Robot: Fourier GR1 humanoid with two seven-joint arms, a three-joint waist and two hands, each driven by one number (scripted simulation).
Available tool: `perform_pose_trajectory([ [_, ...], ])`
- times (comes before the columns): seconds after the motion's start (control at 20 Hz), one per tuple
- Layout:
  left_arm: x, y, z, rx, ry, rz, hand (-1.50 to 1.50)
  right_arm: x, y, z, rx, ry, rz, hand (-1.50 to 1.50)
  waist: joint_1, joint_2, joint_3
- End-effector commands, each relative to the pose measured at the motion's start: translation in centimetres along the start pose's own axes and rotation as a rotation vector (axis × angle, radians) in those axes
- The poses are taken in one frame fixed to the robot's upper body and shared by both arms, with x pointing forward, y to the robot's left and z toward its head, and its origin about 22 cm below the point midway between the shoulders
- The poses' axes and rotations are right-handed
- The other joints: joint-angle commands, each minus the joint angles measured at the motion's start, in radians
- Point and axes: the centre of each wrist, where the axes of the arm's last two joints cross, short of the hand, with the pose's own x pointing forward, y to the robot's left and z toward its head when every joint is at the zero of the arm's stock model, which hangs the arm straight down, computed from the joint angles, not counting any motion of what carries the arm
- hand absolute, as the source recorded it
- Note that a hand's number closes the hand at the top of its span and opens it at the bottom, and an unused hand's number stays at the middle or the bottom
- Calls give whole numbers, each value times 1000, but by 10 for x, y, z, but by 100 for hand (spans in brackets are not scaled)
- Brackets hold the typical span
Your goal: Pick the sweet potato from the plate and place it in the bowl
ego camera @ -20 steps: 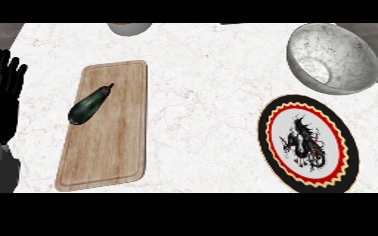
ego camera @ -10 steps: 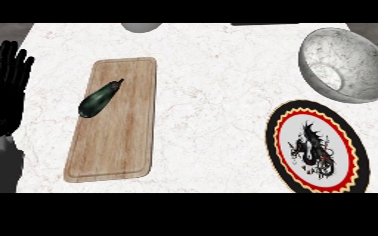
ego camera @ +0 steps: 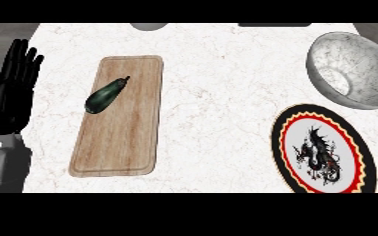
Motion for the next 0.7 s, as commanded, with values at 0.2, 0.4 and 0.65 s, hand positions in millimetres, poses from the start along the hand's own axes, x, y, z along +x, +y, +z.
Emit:
perform_pose_trajectory([
  [0.2, -2, -16, -2, -23, 10, 1, 0, 55, 1, -47, 67, -50, -112, 150, 12, 3, -1],
  [0.4, 12, -19, -4, -43, 1, 9, 0, 87, 23, -78, 120, -37, -94, 150, 36, 5, -1],
  [0.65, 1, -3, -1, -15, -3, -24, 0, 108, 69, -99, 208, -28, -81, 150, 19, 3, -1],
])
